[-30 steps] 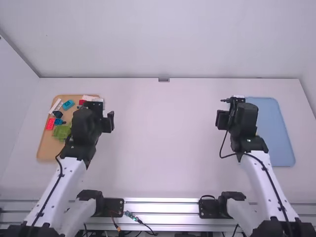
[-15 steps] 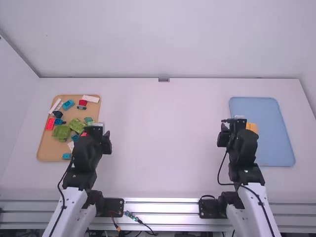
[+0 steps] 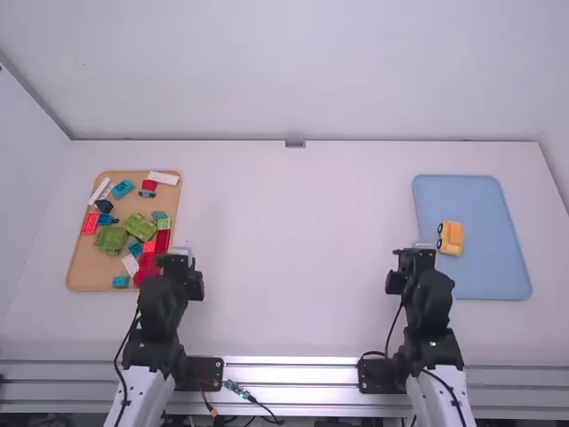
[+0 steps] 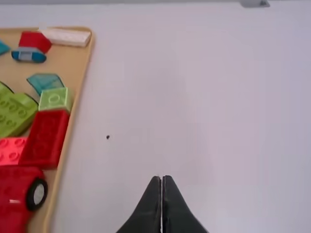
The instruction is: Assemble lego blocks to make yellow taxi
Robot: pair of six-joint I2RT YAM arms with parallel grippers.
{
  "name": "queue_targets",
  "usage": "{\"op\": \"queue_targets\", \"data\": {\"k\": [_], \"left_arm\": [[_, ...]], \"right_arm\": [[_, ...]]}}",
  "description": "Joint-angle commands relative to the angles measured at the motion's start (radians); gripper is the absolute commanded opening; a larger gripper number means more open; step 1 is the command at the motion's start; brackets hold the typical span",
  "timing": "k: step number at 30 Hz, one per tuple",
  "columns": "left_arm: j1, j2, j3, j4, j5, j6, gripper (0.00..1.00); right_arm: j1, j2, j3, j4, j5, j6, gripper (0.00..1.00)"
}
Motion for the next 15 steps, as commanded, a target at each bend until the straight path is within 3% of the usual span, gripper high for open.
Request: {"op": "queue_targets", "data": {"k": [1,15], "left_arm": [[0.005,-0.043,-0.01,-0.004,-0.002,0.001,0.0],[0.005,-0.227,-0.01,-0.004,-0.002,0.001,0.0]], "right_arm": [[-0.002,-0.042,-0.045,0.003,0.003,0.004,0.0],[-0.002,-0.245,-0.065,0.003,0.003,0.004,0.0]]}}
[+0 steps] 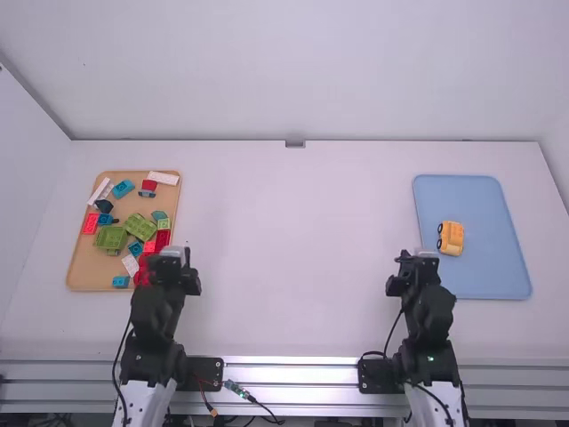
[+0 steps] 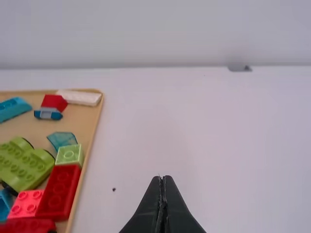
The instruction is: Assemble lego blocks to make yellow taxi
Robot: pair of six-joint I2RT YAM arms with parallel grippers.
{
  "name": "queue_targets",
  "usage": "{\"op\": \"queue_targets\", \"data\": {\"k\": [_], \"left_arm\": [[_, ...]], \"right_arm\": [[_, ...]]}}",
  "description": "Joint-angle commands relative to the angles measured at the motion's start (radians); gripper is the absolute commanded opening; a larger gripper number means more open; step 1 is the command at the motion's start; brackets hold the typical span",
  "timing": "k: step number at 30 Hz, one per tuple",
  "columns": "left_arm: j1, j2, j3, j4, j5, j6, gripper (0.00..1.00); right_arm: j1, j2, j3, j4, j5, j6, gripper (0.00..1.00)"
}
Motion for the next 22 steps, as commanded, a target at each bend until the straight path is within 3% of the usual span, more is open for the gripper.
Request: {"op": "queue_targets", "data": {"k": [1,14,22], "left_arm": [[0.005,-0.034,-0.01,-0.005,-0.002,0.001,0.0],[0.005,-0.11,-0.01,-0.005,-0.002,0.001,0.0],[0.005,-0.11,-0.01,-0.005,-0.002,0.001,0.0]], "right_arm": [[-0.002,-0.036,-0.012,-0.005,0.004,0.002,0.0],[-0.002,-0.179,-0.012,-0.005,0.004,0.002,0.0],[-0.002,-0.182,-0.012,-0.005,0.004,0.002,0.0]]}}
